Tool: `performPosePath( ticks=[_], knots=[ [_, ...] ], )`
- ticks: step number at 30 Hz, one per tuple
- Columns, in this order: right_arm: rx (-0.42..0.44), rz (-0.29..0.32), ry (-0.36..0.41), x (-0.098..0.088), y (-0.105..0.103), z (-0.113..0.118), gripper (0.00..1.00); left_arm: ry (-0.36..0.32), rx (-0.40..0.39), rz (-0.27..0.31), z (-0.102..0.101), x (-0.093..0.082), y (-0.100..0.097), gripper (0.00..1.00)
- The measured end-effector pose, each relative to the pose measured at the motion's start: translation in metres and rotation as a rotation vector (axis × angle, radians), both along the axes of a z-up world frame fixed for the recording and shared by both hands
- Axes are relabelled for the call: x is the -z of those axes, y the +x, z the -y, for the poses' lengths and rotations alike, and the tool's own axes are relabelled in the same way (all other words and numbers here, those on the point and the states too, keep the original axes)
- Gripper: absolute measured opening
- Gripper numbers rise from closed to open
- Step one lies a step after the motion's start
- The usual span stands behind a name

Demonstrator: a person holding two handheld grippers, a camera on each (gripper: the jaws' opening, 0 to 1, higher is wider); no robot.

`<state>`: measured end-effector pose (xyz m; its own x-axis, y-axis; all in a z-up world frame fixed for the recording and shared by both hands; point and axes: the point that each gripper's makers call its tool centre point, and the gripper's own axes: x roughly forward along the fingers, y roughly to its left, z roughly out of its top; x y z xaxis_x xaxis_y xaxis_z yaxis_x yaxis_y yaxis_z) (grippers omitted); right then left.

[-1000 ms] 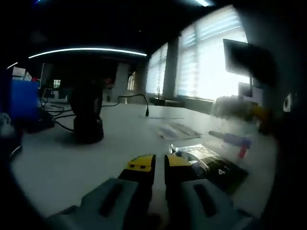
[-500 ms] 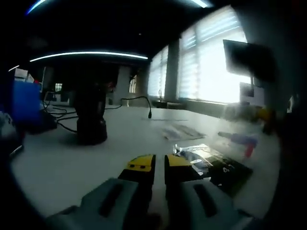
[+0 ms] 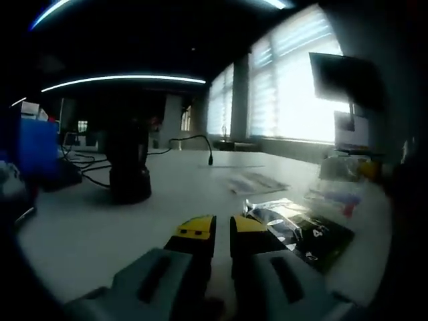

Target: Clip sheet goods on table flip sheet goods clip sheet goods scan sheet goods put sheet goods back to table

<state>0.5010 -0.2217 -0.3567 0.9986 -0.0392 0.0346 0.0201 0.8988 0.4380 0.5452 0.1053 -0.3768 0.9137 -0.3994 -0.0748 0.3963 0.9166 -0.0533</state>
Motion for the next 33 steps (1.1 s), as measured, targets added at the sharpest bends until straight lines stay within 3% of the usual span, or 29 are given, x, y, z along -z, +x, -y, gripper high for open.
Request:
performPosePath(
  ticks=[13, 33],
  knots=[
    [0.017, -0.035, -0.038, 0.015, 0.001, -0.001, 0.00, 0.008, -0.003, 0.005, -0.001, 0.000, 0.000, 0.01],
    [0.017, -0.053, -0.164, 0.016, -0.001, -0.006, 0.00, 0.010, -0.009, 0.004, -0.006, 0.001, 0.007, 0.01]
  ],
)
